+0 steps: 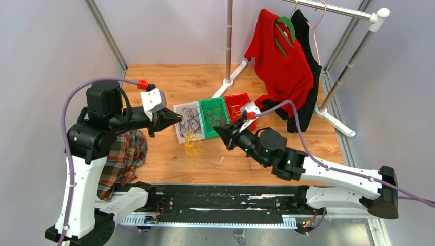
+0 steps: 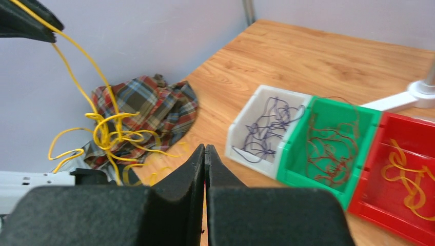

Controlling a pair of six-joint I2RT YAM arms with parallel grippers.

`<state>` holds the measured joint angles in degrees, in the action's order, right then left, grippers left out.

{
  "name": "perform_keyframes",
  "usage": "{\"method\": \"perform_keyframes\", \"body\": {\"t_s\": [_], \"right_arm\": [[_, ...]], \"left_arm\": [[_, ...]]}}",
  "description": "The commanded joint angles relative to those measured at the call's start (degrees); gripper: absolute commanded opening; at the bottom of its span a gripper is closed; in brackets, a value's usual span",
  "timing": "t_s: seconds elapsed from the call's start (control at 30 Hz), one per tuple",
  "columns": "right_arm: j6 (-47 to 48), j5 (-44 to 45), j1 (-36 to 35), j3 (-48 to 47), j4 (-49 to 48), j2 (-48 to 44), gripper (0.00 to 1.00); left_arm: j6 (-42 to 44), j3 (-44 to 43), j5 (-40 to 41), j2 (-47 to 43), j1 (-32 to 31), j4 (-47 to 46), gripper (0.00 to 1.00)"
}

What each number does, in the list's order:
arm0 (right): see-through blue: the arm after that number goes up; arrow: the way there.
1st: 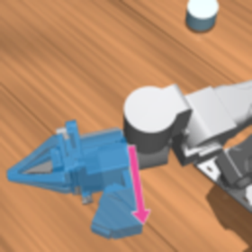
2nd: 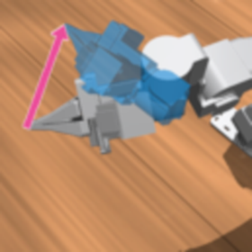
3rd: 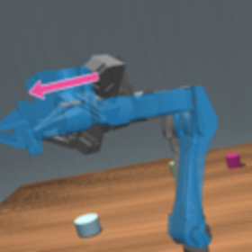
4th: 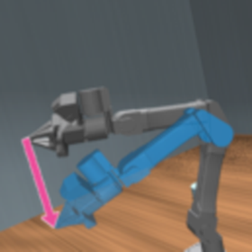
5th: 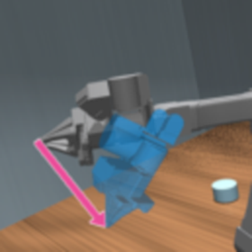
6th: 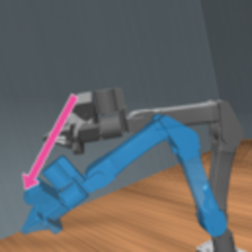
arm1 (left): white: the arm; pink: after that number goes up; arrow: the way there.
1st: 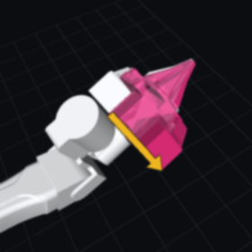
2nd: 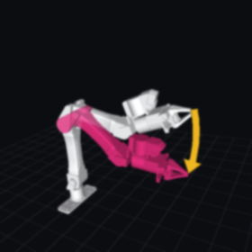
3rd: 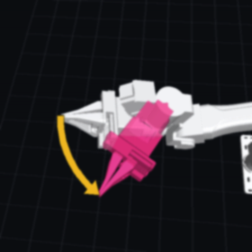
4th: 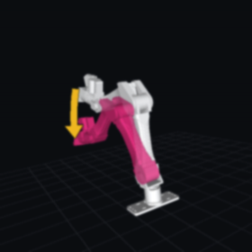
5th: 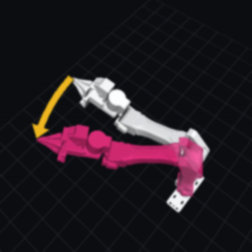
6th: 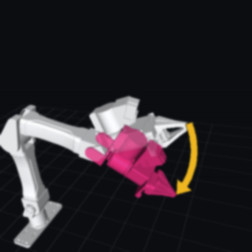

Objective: Untangle the cables

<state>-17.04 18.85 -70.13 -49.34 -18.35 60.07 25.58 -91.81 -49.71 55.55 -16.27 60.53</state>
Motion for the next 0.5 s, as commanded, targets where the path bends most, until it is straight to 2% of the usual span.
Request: {"method": "perform_keyframes", "body": {"t_s": [0.0, 0.07, 0.13, 0.17, 0.23, 0.33, 0.47], "right_arm": [[2.53, 8.22, -0.45, 1.79, 4.47, -4.57, 0.01], [3.07, 7.47, -0.45, 1.87, 4.35, -5.41, 0.01], [3.55, 1.68, -0.53, -0.32, 5.33, -3.94, 0.01], [3.29, 0.15, -0.84, -1.93, 6.88, -2.53, 0.04], [3.79, -1.33, -2.32, -4.35, 7.99, 0.49, 0.18], [4.17, -3.67, -3.90, -5.63, 4.68, 3.21, 0.41], [3.03, -5.24, -5.19, -10.09, 2.40, 7.97, 0.50]], "left_arm": [[0.72, -1.17, 0.29, -0.44, -0.33, -0.50, 0.00], [0.57, -1.22, -0.10, -0.40, -0.34, -0.46, 0.00], [0.13, -1.19, -0.69, -0.20, -0.29, -0.44, 0.00], [0.09, -1.14, -0.74, -0.18, -0.31, -0.42, 0.00], [0.15, -1.09, -0.68, -0.33, -0.31, -0.49, 0.00], [0.09, -0.85, -0.74, -0.68, -0.30, -0.50, 0.00], [-0.31, -0.56, -0.77, -0.72, -0.31, -0.42, 0.00]]}}
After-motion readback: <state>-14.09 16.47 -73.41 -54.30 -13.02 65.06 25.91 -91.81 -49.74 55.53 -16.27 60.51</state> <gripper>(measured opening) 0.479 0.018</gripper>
